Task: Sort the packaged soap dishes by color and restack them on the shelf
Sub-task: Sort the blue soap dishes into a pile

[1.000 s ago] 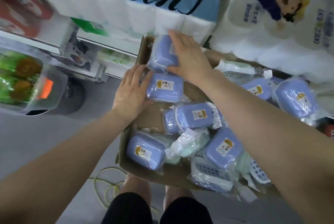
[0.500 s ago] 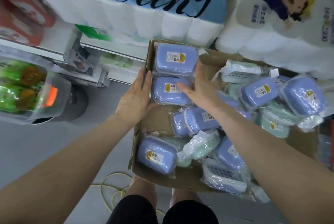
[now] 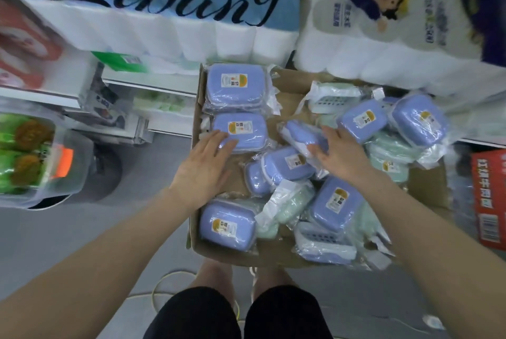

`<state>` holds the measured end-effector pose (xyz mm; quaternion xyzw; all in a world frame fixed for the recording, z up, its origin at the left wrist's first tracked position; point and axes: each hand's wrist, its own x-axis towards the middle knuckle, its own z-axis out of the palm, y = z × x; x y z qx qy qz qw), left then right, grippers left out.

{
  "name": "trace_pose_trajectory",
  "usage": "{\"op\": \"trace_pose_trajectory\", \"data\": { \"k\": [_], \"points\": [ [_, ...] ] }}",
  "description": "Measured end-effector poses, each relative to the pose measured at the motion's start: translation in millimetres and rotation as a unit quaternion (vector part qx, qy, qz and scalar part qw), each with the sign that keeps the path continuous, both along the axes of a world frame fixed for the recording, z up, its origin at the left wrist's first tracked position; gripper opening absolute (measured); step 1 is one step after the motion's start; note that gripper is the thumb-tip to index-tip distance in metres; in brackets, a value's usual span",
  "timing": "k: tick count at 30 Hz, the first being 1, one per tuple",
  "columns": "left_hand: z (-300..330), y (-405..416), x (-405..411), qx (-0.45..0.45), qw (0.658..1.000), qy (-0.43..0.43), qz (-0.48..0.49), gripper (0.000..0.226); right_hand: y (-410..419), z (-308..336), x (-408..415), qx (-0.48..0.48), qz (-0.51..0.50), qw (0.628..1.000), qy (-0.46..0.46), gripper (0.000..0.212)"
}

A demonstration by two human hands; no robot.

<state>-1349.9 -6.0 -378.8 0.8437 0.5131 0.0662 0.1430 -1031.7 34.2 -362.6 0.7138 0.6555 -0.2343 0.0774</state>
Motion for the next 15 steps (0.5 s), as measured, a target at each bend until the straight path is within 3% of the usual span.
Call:
{"op": "trace_pose_trajectory", "data": {
  "k": [2, 4, 11, 15],
  "points": [
    [-0.6, -7.8, 4.6, -0.023, 0.999, 0.034, 0.006, 0.071, -2.1, -4.4, 9.5, -0.069, -0.028, 0.997, 0.03, 0.07],
    [-1.0, -9.6, 7.6, -0.045, 0.997, 0.061, 0.018, 0.077, 0.2, -7.9, 9.2, -0.077, -0.053, 0.994, 0.062, 0.074],
    [1.0, -7.9, 11.6, -0.059, 0.994, 0.088, 0.028, 0.077, -9.6, 2.1, 6.6, 0.04, -0.091, 0.987, 0.123, 0.068],
    [7.2, -12.3, 9.9, -0.066, 0.991, 0.1, 0.059, 0.074, -27.1, 20.8, 24.7, 0.139, 0.015, 0.975, 0.176, 0.075]
  ]
}}
